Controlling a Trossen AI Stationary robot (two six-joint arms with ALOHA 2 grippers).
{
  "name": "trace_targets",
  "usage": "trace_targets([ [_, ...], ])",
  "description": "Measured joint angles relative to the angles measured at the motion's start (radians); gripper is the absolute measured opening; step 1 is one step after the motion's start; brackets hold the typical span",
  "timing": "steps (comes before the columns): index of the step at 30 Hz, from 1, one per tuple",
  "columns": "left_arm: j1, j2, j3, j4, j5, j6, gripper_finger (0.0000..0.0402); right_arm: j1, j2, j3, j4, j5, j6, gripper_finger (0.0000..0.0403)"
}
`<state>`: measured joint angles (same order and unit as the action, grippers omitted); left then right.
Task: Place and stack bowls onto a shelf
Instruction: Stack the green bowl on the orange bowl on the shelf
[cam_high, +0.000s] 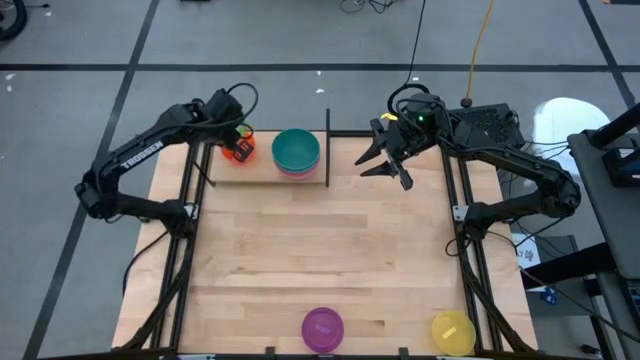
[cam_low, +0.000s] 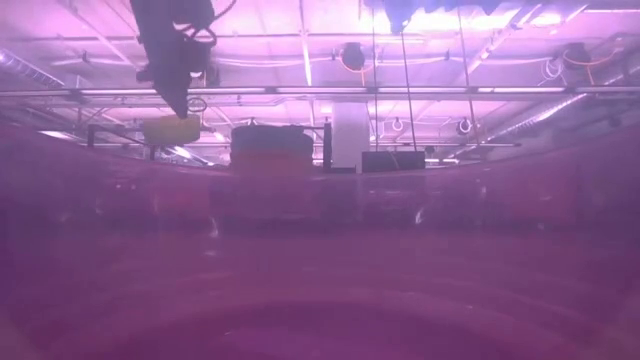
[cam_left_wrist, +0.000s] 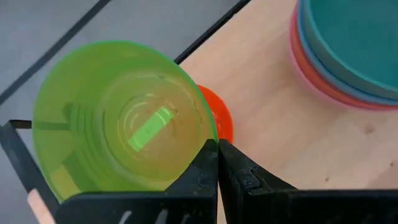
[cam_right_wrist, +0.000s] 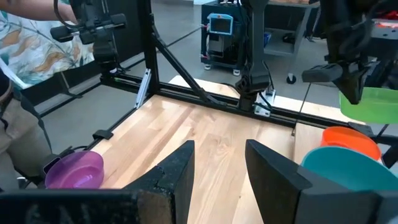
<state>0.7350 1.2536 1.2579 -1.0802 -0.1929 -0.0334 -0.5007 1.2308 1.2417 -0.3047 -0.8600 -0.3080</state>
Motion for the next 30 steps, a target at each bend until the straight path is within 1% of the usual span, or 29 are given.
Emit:
trace_targets([
  [4, 0.038, 0.024, -0.002, 0.037, 0.047, 0.008, 0.0, -0.012, 0.0, 0.0, -0.028, 0.0, -0.007, 0.0135],
  [9, 0.073, 0.032, -0.045, 0.091, 0.11, 0.002, 0.0, -0.018, 0.0, 0.0, -0.047, 0.0, -0.047, 0.0135],
  [15, 0.1, 0.031, -0.115, 0.101, 0.113, -0.003, 0.0, -0.018, 0.0, 0.0, -0.047, 0.0, -0.049, 0.0135],
  [18, 0.11, 0.031, -0.154, 0.16, 0.121, 0.009, 0.0, -0.018, 0.0, 0.0, -0.047, 0.0, -0.058, 0.0135],
  [22, 0.122, 0.031, -0.222, 0.232, 0.199, 0.007, 0.0, -0.018, 0.0, 0.0, -0.047, 0.0, -0.073, 0.0135],
  [30, 0.123, 0.031, -0.346, 0.327, 0.193, 0.005, 0.0, -0.018, 0.0, 0.0, -0.048, 0.0, -0.075, 0.0135],
])
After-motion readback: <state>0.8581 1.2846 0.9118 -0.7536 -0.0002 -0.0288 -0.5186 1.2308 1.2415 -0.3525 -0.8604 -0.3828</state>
